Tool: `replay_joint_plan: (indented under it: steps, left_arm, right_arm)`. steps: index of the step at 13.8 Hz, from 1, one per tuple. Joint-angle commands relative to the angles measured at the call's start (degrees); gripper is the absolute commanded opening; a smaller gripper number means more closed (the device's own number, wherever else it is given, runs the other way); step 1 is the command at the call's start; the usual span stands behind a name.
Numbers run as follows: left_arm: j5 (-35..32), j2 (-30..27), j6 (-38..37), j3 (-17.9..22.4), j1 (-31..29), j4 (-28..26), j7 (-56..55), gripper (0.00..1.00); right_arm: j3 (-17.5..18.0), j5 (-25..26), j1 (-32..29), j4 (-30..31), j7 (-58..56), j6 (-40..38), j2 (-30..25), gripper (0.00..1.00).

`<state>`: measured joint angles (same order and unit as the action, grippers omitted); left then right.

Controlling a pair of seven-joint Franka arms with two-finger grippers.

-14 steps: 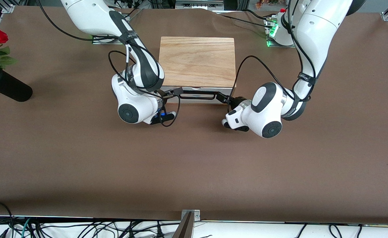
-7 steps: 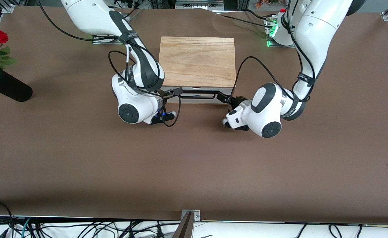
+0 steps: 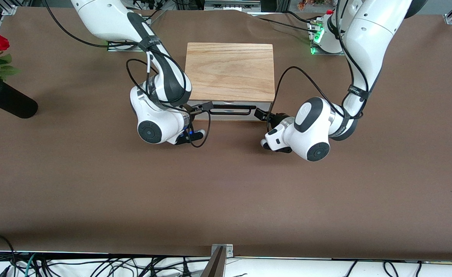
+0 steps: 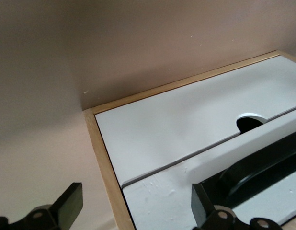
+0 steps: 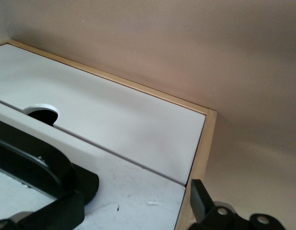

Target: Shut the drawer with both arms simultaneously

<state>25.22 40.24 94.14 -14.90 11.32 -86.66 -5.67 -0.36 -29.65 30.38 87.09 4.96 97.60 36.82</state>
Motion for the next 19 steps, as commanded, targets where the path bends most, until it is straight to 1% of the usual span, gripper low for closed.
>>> replay_joint_plan:
  steps: [1,5,6,8,9,10,12,13,14,15,17,19]
  left_arm:
    - [-0.08,-2.61,-0.53,0.39,-0.95,0.96,-0.49,1.0]
    - [-0.26,-5.43,-0.62,0.92,-3.14,3.94,-0.31,1.0]
    - [-1.39,-6.22,-0.62,1.53,-3.23,4.91,-0.22,1.0]
    - [-7.09,-8.06,-0.62,1.72,-3.67,7.8,-0.22,1.0]
    - [-8.77,-9.46,-0.62,1.89,-3.76,8.51,-0.22,1.0]
    - [-10.88,-11.22,-0.62,2.24,-3.76,8.61,-0.22,1.0]
    - [-18.33,-15.08,-0.53,3.47,-3.85,8.87,0.56,1.0]
    - [-22.11,-16.32,-0.45,3.3,-3.94,9.13,0.74,1.0]
    - [-24.5,-16.94,-0.62,3.12,-4.72,11.22,0.57,1.0]
    - [-24.78,-18.69,-0.62,3.3,-5.34,12.55,0.48,1.0]
    - [-25.05,-20.54,-0.71,3.56,-7.35,12.83,0.39,1.0]
    - [-24.7,-23.27,-0.62,3.74,-8.68,11.87,-0.39,1.0]
  right_arm:
    - [0.1,-0.49,-0.06,0.19,1.63,-2.32,-1.49,1.0]
    - [0.01,-0.23,-0.94,-4.02,1.46,-2.24,-1.58,1.0]
    - [0.01,-0.23,-1.55,-5.59,1.37,-1.98,-1.49,1.0]
    - [-0.34,0.21,-2.6,-7.36,1.01,-0.4,-1.49,1.0]
    - [-0.78,0.3,-3.39,-8.06,0.75,0.83,-1.49,1.0]
    - [-1.48,0.3,-4.27,-9.12,0.58,1.8,-1.58,1.0]
    - [-3.93,1.08,-4.98,-12.19,0.49,2.16,-1.58,1.0]
    - [-5.51,3.09,-4.9,-13.51,0.31,3.38,-1.58,1.0]
    - [-6.05,5.81,-4.98,-15.0,0.22,3.91,-1.58,1.0]
    - [-6.66,8.45,-5.24,-16.15,0.22,3.92,-1.49,1.0]
    - [-9.2,12.24,-5.33,-16.68,-0.12,3.92,-1.49,1.0]
    - [-12.45,12.78,-5.51,-17.73,-1.7,3.74,-1.66,1.0]
